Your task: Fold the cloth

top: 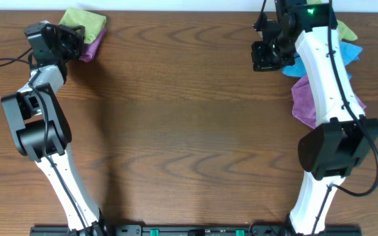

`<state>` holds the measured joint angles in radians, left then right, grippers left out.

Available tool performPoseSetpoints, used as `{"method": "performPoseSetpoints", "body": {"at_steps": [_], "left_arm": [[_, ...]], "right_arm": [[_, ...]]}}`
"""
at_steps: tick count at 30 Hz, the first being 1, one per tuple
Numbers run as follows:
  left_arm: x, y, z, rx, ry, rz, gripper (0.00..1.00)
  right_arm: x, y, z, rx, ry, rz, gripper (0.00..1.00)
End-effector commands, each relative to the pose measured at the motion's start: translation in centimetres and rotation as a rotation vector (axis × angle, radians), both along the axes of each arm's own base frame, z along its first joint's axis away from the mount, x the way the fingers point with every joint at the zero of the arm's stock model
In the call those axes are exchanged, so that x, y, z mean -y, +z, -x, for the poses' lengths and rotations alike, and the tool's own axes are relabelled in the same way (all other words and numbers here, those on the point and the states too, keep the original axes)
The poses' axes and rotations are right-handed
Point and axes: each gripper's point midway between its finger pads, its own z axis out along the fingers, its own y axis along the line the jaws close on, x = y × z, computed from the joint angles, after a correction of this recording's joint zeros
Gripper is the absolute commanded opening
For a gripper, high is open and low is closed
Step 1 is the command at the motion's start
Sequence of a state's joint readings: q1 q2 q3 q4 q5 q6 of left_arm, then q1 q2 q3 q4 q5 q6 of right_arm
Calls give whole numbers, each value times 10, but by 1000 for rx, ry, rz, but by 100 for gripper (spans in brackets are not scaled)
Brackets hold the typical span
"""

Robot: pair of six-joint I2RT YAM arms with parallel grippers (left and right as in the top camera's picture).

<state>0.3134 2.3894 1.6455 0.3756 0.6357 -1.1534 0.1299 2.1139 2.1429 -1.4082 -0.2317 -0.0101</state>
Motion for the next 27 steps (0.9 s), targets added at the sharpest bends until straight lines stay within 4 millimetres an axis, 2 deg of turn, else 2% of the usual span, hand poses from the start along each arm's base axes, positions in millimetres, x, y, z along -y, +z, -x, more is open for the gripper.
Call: {"method": "performPoseSetpoints", "body": {"at_steps": [1,5,13,14,15,16,22,25,27], "left_arm": [[-8,6,2,-10,-1,48,6],[-22,15,8,2,-1,55,6],[-17,10,17,-52,-28,94,6],[-16,10,17,-50,-38,96,17],[-13,11,18,-50,-51,104,54],[-11,12,19,-49,-64,116,95],[-16,30,33,-46,-115,179,95],[-32,39,56,-129,-83,131,95],[-44,55,74,-170,-58,42,95]], "right_arm": [[-9,6,0,20,32,-5,1],[-16,6,2,23,49,-5,2],[-32,6,2,36,75,-9,1],[-34,7,2,37,77,-10,1],[-35,7,2,39,78,-11,2],[-36,7,2,40,80,-11,2],[-37,7,3,36,73,-13,2],[-37,7,3,33,68,-14,1],[-38,7,4,30,67,-18,2]]}}
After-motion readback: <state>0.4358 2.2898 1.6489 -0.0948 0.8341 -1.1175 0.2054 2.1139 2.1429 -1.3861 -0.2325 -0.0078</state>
